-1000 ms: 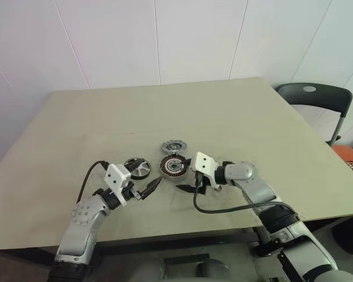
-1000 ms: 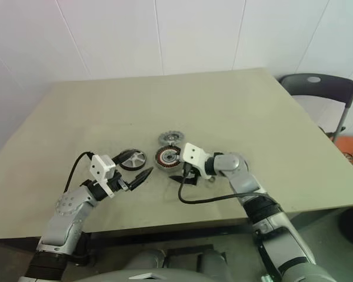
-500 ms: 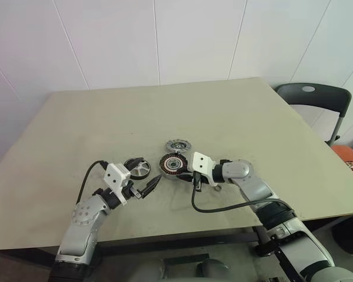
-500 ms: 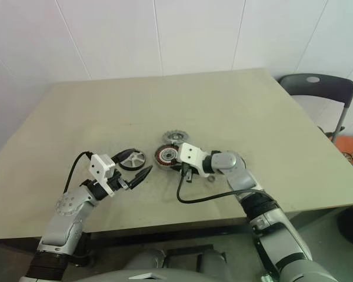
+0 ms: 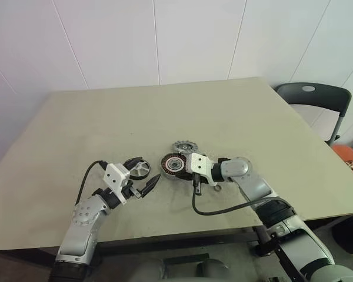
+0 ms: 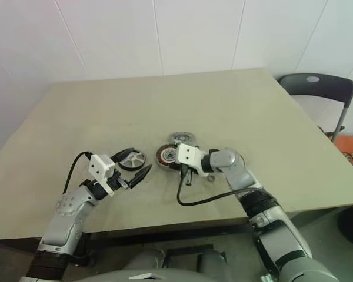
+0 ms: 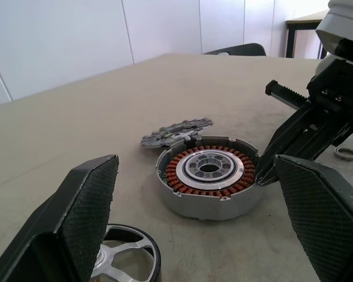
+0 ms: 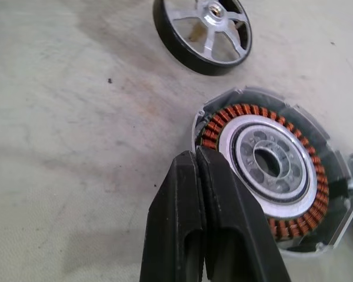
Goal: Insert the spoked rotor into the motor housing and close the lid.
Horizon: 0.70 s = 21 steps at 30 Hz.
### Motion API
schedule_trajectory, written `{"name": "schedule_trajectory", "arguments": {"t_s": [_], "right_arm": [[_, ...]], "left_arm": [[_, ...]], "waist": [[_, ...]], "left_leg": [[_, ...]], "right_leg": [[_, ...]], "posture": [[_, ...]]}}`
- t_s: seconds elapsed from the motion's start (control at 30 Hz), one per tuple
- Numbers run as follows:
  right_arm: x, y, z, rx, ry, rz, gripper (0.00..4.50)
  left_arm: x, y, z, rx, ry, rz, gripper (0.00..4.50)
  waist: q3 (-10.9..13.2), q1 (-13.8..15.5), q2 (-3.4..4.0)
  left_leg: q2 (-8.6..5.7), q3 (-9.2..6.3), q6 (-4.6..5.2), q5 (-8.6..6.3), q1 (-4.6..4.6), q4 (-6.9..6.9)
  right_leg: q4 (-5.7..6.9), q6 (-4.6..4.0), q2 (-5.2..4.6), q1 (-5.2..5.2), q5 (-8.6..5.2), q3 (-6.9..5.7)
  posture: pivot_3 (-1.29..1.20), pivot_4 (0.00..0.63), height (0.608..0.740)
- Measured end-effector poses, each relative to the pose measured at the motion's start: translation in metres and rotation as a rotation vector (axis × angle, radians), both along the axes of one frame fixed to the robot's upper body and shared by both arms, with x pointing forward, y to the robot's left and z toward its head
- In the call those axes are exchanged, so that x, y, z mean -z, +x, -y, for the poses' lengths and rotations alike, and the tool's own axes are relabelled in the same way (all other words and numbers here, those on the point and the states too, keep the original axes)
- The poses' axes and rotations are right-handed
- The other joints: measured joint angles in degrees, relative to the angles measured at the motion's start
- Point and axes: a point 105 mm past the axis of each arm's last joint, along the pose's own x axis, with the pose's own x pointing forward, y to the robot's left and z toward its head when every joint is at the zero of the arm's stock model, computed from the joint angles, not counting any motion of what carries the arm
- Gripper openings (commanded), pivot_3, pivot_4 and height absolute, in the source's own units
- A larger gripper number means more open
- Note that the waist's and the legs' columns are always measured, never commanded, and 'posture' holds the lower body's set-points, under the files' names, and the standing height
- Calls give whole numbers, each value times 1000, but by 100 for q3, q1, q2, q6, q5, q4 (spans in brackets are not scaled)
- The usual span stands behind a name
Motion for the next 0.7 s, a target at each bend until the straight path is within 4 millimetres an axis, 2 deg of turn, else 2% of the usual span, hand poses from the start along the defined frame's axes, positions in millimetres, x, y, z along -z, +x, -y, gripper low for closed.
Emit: {"name": "schedule_trajectory", "arguments": {"t_s": [0.33, 0.47, 0.57, 0.7], "right_arm": [[-5, -11, -4, -111, -30, -5, 16], [-11, -5, -6, -98, -26, 30, 16], [-15, -3, -8, -90, -16, 45, 617], [-15, -2, -8, -86, -28, 57, 1943]], "left_arm": [[0, 1, 1, -16, -3, 3, 4500], [0, 1, 0, -18, -3, 3, 4500], [0, 1, 0, -18, -3, 6, 4500], [2, 1, 0, -21, -3, 1, 4500]], "waist": [[0, 1, 0], [0, -3, 0], [0, 1, 0], [0, 4, 0]], "left_leg": [[0, 0, 0, 0, -1, 1], [0, 0, 0, 0, 1, 1], [0, 0, 0, 0, 0, 0], [0, 0, 0, 0, -1, 1]], "right_leg": [[0, 0, 0, 0, 0, 0], [1, 0, 0, 0, 0, 0], [0, 0, 0, 0, 0, 0], [0, 0, 0, 0, 0, 0]], "posture": [[0, 0, 740], [0, 0, 740], [0, 0, 740], [0, 0, 740]]}}
